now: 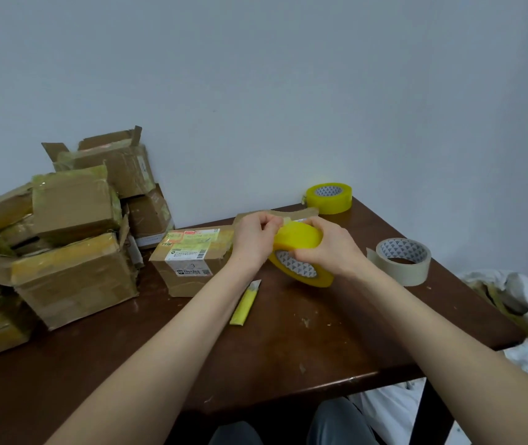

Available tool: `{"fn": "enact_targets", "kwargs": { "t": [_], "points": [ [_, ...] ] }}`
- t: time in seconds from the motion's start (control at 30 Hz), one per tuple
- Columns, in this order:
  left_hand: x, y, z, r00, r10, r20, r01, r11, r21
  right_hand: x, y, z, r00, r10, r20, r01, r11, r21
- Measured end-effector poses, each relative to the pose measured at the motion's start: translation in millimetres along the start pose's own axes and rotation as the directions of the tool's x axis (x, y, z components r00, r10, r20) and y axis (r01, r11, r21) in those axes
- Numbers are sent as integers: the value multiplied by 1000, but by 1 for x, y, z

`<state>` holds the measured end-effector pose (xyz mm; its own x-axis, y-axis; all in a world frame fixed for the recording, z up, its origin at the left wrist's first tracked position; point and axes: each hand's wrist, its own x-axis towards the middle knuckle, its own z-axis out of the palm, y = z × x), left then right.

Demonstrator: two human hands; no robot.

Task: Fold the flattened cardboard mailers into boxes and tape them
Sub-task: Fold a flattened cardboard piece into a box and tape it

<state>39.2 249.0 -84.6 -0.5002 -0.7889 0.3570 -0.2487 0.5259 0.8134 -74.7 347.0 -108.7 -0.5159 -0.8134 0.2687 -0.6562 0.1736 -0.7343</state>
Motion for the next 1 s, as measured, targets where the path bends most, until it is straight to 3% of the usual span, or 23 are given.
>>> {"fn": "enact_targets", "kwargs": {
  "t": [0.13, 0.3, 0.43, 0.67, 0.83, 1.0],
  "points": [
    [-6, 12, -2, 998, 42, 43, -42, 999, -4, 1, -2, 1, 991, 57, -119, -80, 976, -202],
    [-7, 5, -6, 998, 36, 43, -35, 999, -16, 1, -4, 2, 992, 69, -107, -84, 987, -139],
    [-11, 10, 0, 992, -93, 84, 117, 930, -349, 1, -8, 2, 997, 75, -31, -77, 996, -49],
    [-10, 7, -6, 996, -63, 55, 79, 928, -364, -6, 11, -15, 978, 24, 206, -31, 999, 35],
    [-12, 4, -5, 998, -17, -68, -4, 955, -297, -3, 8, -9, 998, 42, 49, -40, 998, -42],
    [-13, 3, -3, 999, -17, -40, 3, 945, -328, -1, 2, -3, 997, 69, -18, -71, 984, -163]
  ]
}}
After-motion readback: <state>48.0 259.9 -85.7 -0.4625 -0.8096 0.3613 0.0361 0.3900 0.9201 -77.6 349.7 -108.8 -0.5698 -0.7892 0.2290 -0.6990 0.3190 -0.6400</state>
